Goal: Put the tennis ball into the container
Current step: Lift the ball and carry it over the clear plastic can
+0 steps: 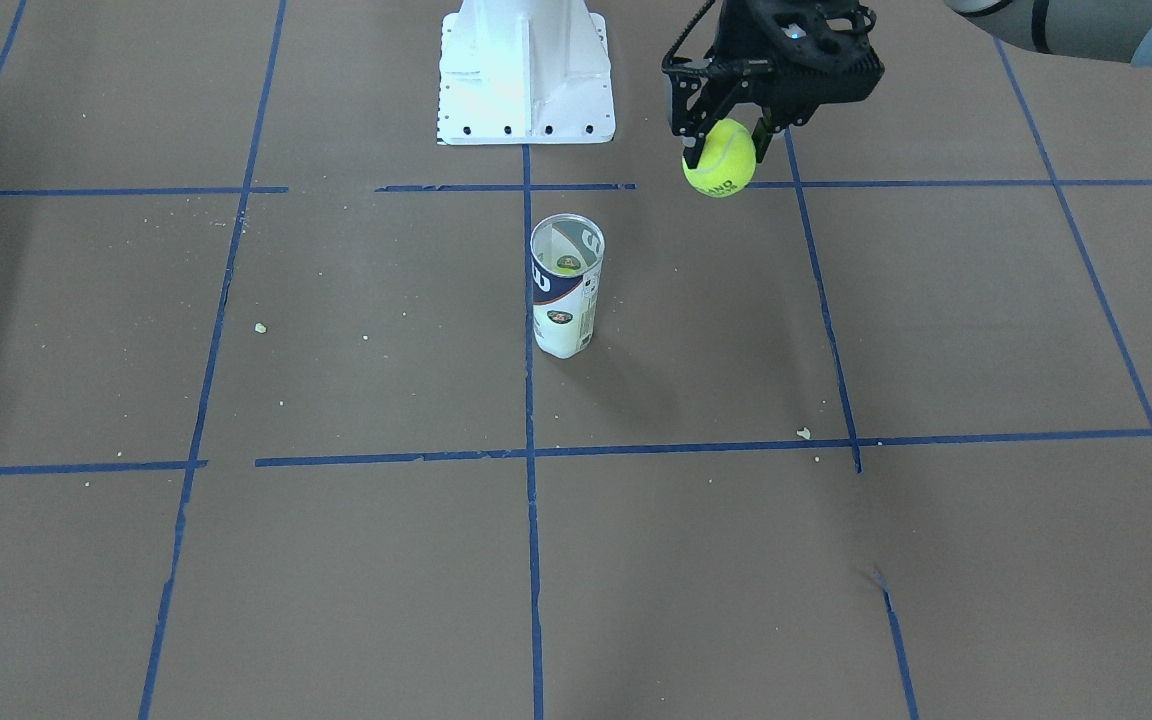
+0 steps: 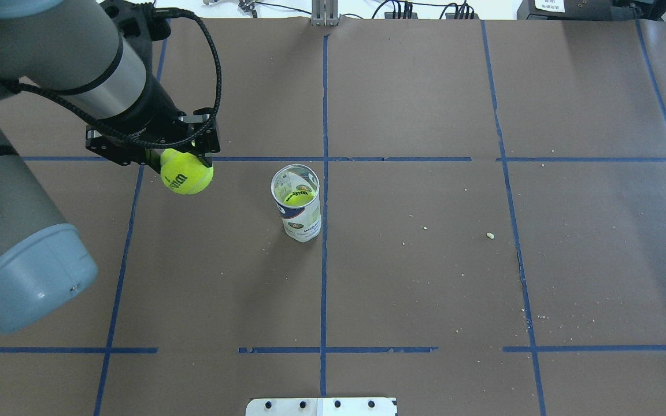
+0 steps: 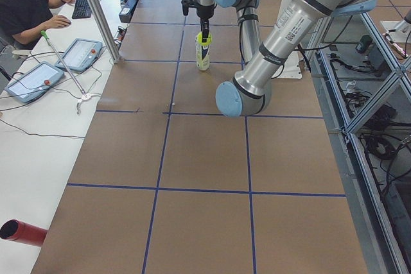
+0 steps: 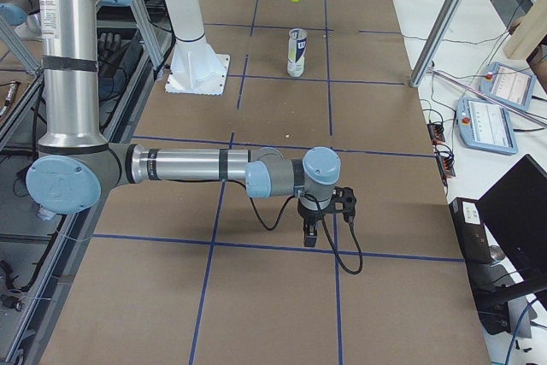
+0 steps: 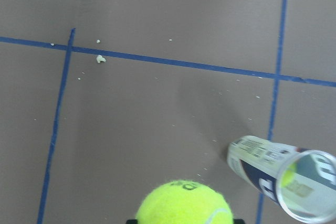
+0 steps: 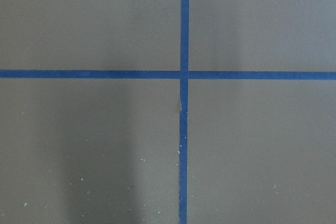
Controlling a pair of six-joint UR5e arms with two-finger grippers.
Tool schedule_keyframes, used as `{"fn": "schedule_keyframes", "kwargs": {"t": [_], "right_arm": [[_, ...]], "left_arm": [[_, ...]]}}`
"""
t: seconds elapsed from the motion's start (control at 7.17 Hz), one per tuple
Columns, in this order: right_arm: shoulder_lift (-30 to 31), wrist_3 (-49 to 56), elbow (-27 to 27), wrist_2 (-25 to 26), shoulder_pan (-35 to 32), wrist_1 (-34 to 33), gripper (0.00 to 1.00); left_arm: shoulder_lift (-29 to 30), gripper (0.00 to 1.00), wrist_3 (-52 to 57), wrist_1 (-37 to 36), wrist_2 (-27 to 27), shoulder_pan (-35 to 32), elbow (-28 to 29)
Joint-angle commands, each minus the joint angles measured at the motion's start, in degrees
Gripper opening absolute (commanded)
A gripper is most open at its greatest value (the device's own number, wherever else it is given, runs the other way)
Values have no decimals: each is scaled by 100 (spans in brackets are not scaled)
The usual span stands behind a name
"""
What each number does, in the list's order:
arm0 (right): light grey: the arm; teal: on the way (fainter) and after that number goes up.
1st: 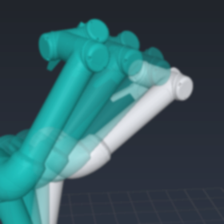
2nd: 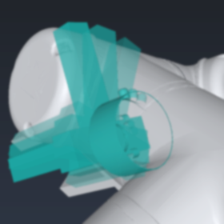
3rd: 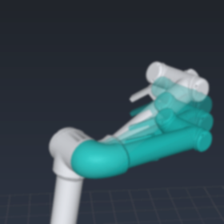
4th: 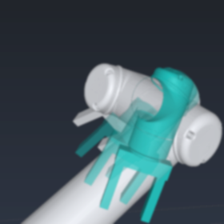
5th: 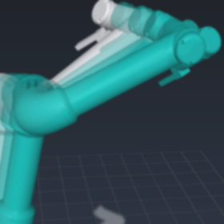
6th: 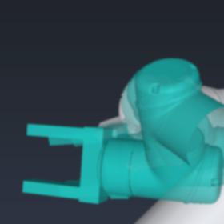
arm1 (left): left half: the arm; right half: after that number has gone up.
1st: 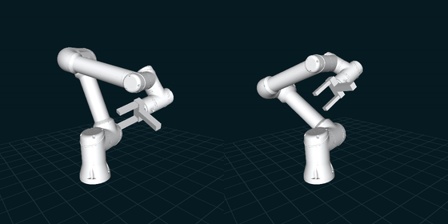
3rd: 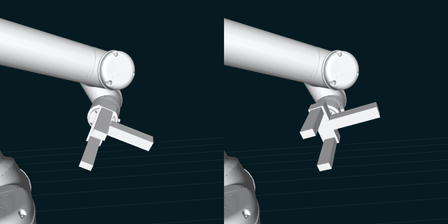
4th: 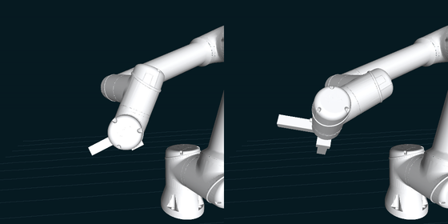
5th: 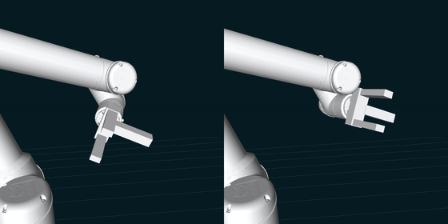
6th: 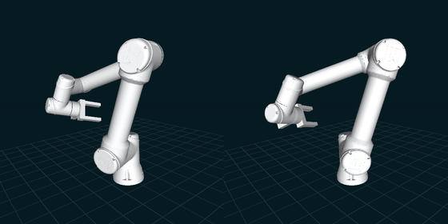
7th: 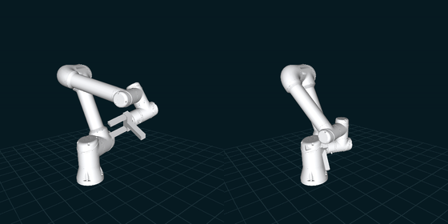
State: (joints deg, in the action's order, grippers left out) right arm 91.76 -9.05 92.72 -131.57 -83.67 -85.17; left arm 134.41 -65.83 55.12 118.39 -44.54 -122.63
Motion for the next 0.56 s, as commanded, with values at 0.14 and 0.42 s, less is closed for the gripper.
{"fn": "schedule_keyframes", "kwargs": {"t": [0.14, 0.42], "right_arm": [[0, 0, 0, 0, 0, 0, 100], [0, 0, 0, 0, 0, 0, 100]], "left_arm": [[850, 0, -463, 389, 334, 181, 1194], [807, 0, -501, 1041, 308, 226, 1663]]}}
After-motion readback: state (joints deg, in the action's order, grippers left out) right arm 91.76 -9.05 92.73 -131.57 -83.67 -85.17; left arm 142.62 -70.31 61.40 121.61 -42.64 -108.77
